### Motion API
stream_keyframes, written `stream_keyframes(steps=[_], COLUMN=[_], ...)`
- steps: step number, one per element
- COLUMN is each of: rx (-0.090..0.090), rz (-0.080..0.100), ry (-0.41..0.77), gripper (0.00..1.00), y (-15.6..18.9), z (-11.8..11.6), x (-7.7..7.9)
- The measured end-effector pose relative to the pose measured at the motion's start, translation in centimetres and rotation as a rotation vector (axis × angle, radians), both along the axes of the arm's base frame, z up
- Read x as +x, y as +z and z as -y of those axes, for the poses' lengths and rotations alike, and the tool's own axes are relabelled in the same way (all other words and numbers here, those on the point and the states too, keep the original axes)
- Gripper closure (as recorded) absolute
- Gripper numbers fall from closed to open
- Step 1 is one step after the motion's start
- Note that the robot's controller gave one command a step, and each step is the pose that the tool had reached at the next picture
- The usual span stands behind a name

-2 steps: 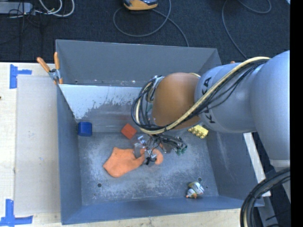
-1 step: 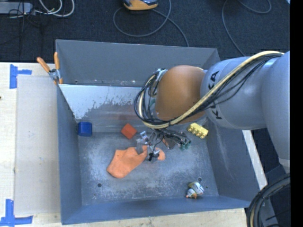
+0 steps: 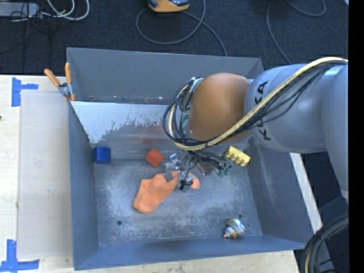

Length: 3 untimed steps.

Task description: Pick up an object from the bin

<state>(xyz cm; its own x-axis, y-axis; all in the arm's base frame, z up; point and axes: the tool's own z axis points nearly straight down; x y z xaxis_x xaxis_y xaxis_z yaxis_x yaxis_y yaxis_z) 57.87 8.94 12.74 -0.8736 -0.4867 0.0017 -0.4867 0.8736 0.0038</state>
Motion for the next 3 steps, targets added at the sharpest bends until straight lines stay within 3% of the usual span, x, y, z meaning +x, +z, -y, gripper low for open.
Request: stream_keyframes(steps=[3], rx=[0.000], rz=[0.000], ry=[-0.002], gripper=[1.00], y=[3.5], z=[0.0], x=[0.0])
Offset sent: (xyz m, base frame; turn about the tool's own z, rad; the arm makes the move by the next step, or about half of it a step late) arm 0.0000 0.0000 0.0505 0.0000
